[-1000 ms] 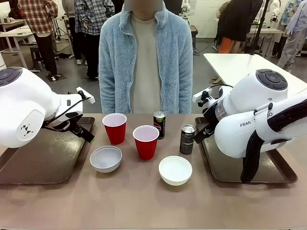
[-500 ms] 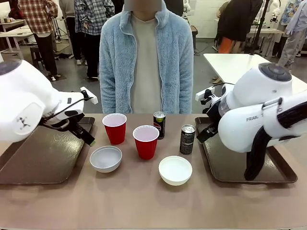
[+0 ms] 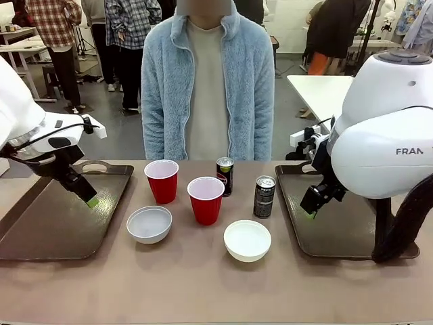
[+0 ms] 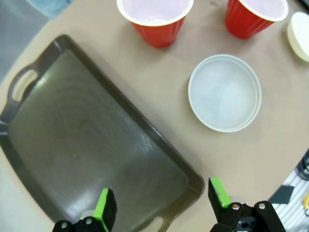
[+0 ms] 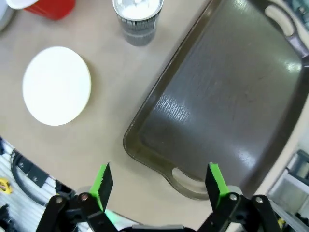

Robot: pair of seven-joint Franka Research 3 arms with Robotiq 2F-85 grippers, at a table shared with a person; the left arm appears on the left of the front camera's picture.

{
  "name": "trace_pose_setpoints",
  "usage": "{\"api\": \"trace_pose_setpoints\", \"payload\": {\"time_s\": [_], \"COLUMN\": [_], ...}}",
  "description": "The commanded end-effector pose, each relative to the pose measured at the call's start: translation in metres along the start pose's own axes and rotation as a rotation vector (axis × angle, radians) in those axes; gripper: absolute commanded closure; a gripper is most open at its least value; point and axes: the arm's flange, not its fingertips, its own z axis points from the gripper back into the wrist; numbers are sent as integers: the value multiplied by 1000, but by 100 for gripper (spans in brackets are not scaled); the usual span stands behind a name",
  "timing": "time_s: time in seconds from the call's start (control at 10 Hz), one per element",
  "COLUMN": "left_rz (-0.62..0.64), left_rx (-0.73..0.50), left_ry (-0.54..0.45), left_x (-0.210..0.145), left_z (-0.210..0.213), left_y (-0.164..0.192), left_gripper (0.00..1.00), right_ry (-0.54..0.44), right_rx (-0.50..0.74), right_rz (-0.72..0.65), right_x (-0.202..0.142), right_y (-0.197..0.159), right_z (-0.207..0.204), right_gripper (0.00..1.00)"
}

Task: Prepare tableware on both trays.
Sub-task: Pick up a Picnic Bowl from the table and place it on a Handle tray.

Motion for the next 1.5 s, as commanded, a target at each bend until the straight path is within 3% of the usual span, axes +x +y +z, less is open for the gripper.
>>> {"api": "trace_pose_setpoints", "payload": {"time_s": [0.0, 0.2, 0.3, 0.5, 0.6, 0.7, 0.9, 1.1, 1.3, 1.4], "left_rz": [-20, -6, 34, 87, 134, 189, 319, 497, 603, 637], "left_rx": [-10, 0, -201, -492, -601, -662, -729, -718, -695, -680], "left_ry": [-32, -3, -57, -138, -158, -165, -237, -279, -294, -306], "left_x": [11, 2, -7, -48, -59, -69, -99, -131, -152, -149], "left_z": [-13, -3, -4, -7, -15, -20, -12, 9, 32, 39], "left_y": [-8, -3, 24, 65, 90, 108, 145, 171, 185, 172], "left_gripper": [0, 0, 0, 0, 0, 0, 0, 0, 0, 0], "right_ry": [-56, -16, -93, -168, -217, -265, -293, -265, -206, -193], "right_rx": [2, 0, 219, 529, 707, 790, 843, 840, 837, 835], "right_rz": [15, 1, -79, -170, -251, -307, -383, -476, -547, -561], "right_x": [13, 3, -7, -63, -92, -117, -151, -173, -185, -192], "right_y": [-6, -1, -28, -71, -98, -117, -149, -177, -192, -198], "right_z": [-17, -2, -4, -5, -12, -13, -18, -23, -26, -23], "right_gripper": [0, 0, 0, 0, 0, 0, 0, 0, 0, 0]}}
